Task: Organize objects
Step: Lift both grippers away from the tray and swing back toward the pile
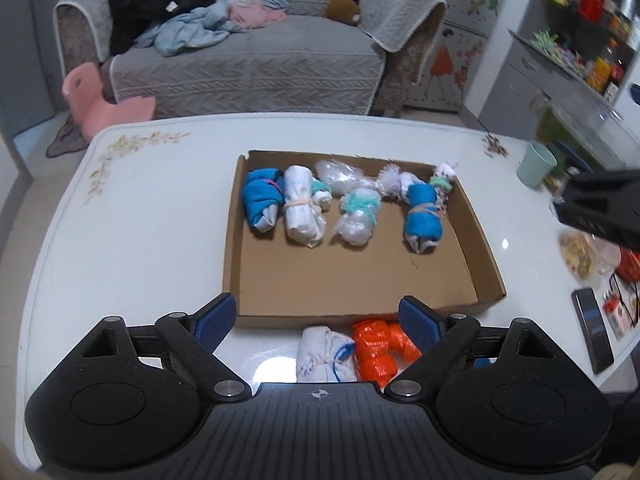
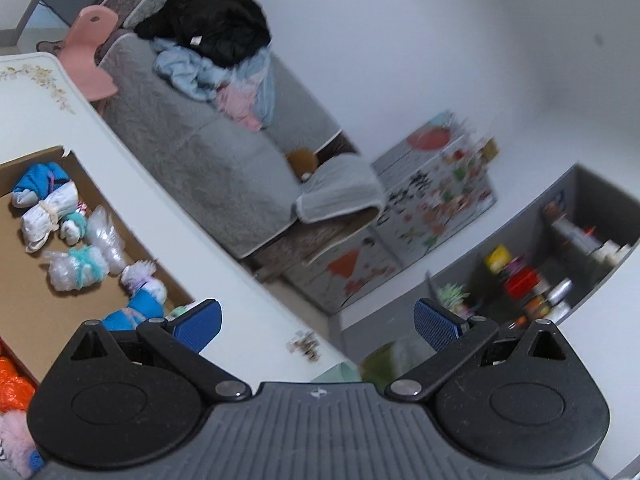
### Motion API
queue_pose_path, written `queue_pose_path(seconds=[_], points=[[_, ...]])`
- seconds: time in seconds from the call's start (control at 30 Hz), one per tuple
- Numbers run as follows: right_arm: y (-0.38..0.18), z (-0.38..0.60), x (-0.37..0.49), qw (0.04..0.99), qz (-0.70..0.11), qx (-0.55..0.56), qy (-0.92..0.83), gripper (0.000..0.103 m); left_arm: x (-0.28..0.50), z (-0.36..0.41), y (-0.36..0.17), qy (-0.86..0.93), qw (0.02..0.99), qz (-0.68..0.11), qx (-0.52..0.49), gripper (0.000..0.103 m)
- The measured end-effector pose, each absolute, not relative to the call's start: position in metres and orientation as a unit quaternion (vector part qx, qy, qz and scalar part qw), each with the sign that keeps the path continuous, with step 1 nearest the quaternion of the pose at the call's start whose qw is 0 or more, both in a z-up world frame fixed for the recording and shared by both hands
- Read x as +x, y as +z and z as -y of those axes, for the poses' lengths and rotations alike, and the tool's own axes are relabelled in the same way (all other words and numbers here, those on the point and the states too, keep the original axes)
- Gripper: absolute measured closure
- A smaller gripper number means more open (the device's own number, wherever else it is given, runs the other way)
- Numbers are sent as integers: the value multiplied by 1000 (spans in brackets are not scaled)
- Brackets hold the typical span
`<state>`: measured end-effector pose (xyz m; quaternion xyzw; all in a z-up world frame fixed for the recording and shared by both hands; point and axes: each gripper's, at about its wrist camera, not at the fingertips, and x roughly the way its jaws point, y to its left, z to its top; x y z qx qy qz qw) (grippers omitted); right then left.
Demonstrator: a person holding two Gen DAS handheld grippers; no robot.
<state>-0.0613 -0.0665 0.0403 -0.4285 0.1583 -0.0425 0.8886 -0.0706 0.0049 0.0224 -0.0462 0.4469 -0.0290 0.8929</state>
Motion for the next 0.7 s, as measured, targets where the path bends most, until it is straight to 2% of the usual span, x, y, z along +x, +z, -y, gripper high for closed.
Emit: queue_pose_path(seconds=[0.4,0.53,0.6,0.63,0.67,0.7], points=[[41,70,-76,901,-107,-416,-63,1,-81,7,4,-32,894,-445,40,9],[71,121,-78,959,-150,-240,-6,1,-84,7,-14,-28,885,-459,72,9],[68,146,-59,956,-238,-160,65,1,-85,9,-26,-29,877,-470,93,9],[59,154,-47,941,-294,-137,94,6,-86,9,-31,-27,873,-476,99,9],[48,163,-40,929,-329,-114,124,27,-86,9,-37,-28,869,-484,100,9],[41,170,-36,920,-352,-87,149,37,-86,9,-43,-30,864,-492,98,9]])
